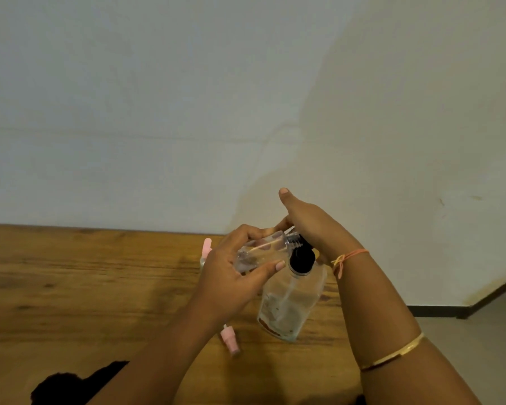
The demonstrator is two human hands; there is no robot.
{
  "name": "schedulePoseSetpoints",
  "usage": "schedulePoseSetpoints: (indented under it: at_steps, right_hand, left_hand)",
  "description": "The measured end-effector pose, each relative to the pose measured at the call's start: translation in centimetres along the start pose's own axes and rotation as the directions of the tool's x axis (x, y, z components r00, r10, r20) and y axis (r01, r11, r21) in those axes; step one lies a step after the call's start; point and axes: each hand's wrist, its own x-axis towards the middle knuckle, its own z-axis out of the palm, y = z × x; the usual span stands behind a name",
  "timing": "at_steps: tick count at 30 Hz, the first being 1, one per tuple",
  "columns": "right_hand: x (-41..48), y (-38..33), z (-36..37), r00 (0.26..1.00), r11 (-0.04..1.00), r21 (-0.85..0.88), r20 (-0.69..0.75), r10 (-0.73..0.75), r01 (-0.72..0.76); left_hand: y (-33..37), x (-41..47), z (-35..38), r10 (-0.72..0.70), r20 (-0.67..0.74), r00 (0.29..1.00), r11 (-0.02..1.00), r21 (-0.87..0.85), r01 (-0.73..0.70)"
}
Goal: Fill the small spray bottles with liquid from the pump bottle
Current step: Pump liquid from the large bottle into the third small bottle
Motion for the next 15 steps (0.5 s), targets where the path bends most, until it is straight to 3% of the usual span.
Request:
schedulePoseSetpoints:
  at_steps: [15]
  right_hand:
    - [0.9, 1.1, 0.6, 0.994, 0.999, 0.035, -0.107, -0.007, 0.011]
  left_hand:
    - [-0.1, -0.1, 0.1, 0.009, -0.007, 1.0, 1.0, 0.029, -0.009]
